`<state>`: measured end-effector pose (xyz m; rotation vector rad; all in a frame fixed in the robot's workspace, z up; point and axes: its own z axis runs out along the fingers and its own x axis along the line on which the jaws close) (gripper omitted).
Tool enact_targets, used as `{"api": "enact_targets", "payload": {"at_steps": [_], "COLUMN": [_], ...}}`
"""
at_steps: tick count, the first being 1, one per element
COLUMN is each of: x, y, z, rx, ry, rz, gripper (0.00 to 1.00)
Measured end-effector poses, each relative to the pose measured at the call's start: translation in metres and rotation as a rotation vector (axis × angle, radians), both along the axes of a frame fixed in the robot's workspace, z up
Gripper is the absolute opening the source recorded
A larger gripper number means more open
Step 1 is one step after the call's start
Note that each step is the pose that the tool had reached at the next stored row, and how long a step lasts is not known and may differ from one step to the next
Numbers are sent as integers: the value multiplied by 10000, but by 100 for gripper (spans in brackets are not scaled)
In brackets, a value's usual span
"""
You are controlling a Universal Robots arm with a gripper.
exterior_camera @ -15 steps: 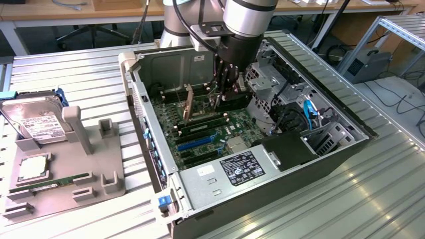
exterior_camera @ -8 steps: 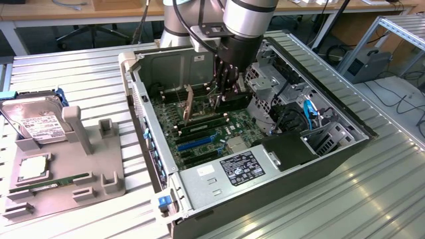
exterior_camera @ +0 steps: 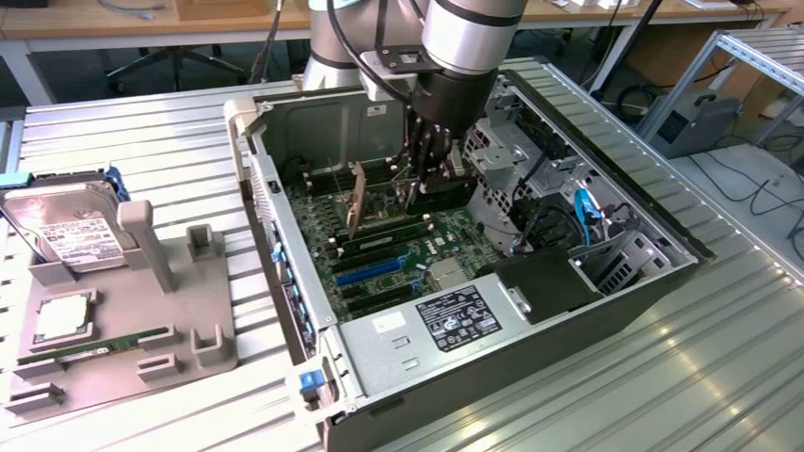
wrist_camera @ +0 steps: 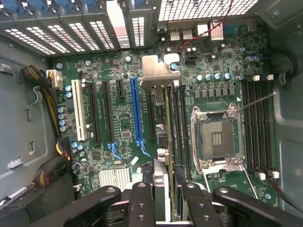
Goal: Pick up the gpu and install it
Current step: 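Insert the gpu into the slot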
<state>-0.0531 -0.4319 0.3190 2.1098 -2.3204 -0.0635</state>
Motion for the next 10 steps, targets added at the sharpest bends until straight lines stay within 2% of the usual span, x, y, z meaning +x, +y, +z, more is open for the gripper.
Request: {"api": "enact_targets", "payload": {"at_steps": [10], "x": [0], "y": [-6], "z": [-19], "rx": [0], "ry": [0], "rz": [0], "gripper": [28]}}
